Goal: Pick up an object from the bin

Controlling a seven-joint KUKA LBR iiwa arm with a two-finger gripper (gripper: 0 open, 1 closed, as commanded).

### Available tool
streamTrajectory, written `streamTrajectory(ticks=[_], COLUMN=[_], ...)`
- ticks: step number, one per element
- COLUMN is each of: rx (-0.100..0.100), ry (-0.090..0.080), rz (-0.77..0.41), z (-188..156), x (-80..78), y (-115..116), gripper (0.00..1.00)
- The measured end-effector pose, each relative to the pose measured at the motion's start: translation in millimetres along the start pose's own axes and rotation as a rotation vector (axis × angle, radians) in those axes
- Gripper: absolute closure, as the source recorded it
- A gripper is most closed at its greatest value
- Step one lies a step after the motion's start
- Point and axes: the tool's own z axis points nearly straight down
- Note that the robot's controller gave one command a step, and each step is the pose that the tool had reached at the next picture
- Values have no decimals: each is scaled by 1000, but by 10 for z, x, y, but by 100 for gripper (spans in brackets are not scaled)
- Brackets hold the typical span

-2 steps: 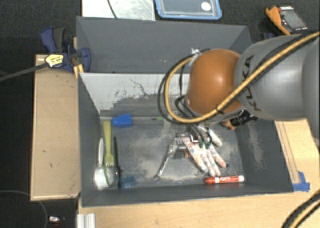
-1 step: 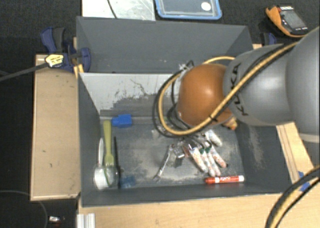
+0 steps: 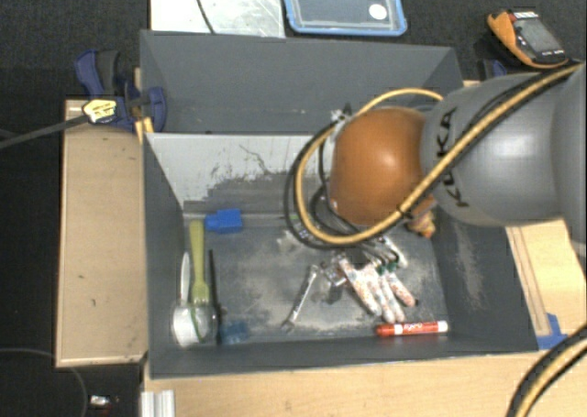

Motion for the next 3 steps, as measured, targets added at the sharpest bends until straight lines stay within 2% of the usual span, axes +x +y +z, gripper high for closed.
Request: streamTrajectory(ticks=[1, 2, 3], rx=[0, 2, 0], ry=[0, -5, -2], rz=[-93, -440, -472], z=[84, 503, 569], x=[-69, -65, 17], y=[65, 88, 240], gripper=[0, 0, 100])
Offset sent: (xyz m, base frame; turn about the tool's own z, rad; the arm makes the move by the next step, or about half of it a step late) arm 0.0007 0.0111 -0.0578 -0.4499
